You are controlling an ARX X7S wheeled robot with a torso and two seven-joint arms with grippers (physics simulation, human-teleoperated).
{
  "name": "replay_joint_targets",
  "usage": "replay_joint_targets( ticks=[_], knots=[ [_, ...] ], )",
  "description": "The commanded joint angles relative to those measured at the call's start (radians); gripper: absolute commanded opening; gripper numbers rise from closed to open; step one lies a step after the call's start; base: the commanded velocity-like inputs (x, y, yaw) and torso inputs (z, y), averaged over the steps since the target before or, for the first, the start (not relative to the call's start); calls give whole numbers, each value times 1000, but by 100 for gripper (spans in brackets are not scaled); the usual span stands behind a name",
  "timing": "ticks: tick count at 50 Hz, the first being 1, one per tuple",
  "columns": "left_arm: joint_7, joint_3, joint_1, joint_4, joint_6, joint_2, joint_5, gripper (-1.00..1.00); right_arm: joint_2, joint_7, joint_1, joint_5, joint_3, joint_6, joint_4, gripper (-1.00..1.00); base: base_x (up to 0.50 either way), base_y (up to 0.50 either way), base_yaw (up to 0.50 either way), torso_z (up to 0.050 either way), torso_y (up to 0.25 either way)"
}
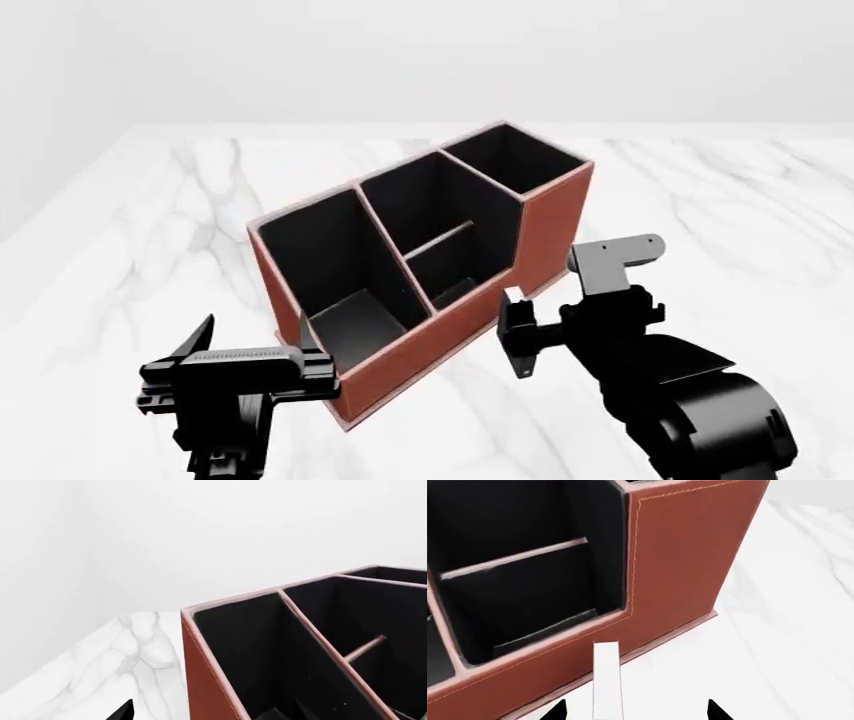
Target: Pick up the book and place it in the left compartment of the caddy.
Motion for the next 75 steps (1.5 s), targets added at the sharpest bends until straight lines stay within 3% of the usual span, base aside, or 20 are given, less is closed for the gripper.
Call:
replay_joint_targets(
  ticks=[1,19,62,63,75],
  knots=[
    [26,-23,-4,-7,-5,16,-4,100,-23,-38,37,-49,-32,-17,100,100,0,0,0,0,0],
    [17,-13,-7,-12,-3,8,-11,100,-32,-84,97,-35,-96,67,218,100,0,0,0,0,0],
    [-2,2,-12,-18,4,-9,-31,100,-106,-141,205,-92,-217,-53,578,100,0,0,0,0,0],
    [-2,3,-12,-18,4,-10,-32,100,-106,-139,204,-89,-212,-50,575,-100,0,0,0,0,0],
    [-8,10,-12,-21,8,-14,-34,100,-86,-98,180,-86,-196,-37,488,-100,0,0,0,0,0]
  ],
)
